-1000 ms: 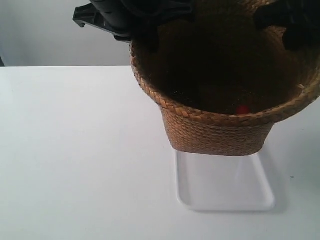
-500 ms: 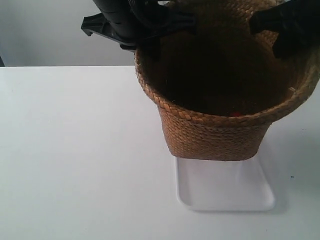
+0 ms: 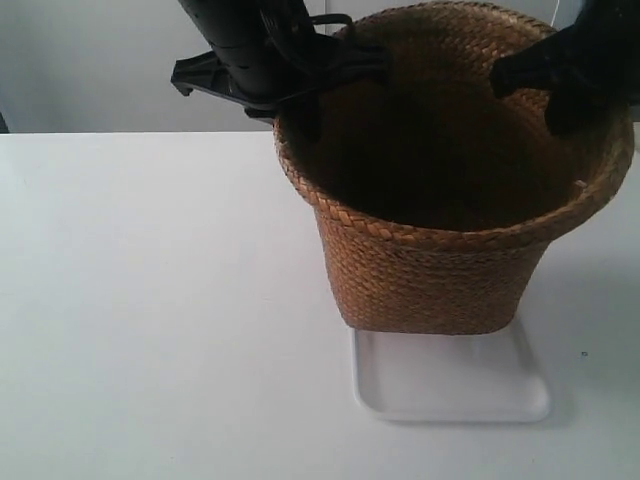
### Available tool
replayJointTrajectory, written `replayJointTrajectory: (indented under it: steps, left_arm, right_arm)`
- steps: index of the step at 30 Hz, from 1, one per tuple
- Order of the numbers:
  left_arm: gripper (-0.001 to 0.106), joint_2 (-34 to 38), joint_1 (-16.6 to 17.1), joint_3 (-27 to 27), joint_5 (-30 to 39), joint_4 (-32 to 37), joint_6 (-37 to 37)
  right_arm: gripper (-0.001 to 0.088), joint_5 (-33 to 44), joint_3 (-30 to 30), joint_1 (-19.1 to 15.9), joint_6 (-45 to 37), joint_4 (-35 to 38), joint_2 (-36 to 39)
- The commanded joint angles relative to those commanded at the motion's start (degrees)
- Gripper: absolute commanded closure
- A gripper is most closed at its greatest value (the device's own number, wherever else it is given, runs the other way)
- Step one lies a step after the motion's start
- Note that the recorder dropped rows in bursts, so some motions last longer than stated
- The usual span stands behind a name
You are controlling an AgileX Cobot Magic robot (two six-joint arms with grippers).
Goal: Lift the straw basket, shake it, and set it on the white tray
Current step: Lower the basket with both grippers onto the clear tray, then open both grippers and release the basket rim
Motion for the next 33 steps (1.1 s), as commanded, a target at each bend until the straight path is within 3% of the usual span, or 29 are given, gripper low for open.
replayJointTrajectory:
  steps: [13, 17, 21, 24, 25, 26, 27, 28, 30, 33]
  left_arm:
    - [0.105, 4.9, 0.0, 0.0, -0.8, -3.0, 0.6]
    - [0.104, 4.9, 0.0, 0.0, -0.8, -2.5, 3.0]
    - [0.086, 4.9, 0.0, 0.0, -1.0, -2.4, 3.0]
    - [0.068, 4.9, 0.0, 0.0, -1.1, -2.4, 3.0]
    - [0.056, 4.9, 0.0, 0.0, -1.5, -2.4, 3.0]
    - [0.046, 4.9, 0.0, 0.0, -1.9, -2.4, 2.7]
    - [0.042, 4.9, 0.0, 0.0, -1.9, -2.4, 2.7]
    - [0.036, 4.9, 0.0, 0.0, -1.8, -2.4, 2.7]
    - [0.031, 4.3, 0.0, 0.0, -1.6, -2.4, 3.0]
    - [0.031, 2.3, 0.0, -0.2, -2.5, -1.3, 3.0]
  right_arm:
    - [0.0866, 2.0, 0.1, -1.2, 0.8, 0.0, 3.8]
    - [0.0769, 0.3, 0.1, -1.2, 0.8, 0.1, 3.8]
    - [0.0626, -0.4, 0.1, -1.2, 0.8, 0.1, 3.8]
    - [0.0581, -0.7, 0.1, -1.2, 0.8, 0.2, 3.8]
    - [0.0551, -1.0, 0.1, -1.2, 0.8, 0.3, 3.8]
    - [0.0481, -1.3, 0.1, -1.2, 0.8, 0.3, 3.8]
    - [0.0429, -1.3, 0.1, -1.2, 0.8, 0.3, 3.8]
    - [0.0310, -1.5, 0.1, -1.2, 0.8, -0.1, 3.8]
    - [0.0191, -2.0, 0.0, -1.2, 0.8, -0.6, 3.7]
    - [0.0182, -1.9, 0.0, -1.2, 0.8, -0.6, 3.2]
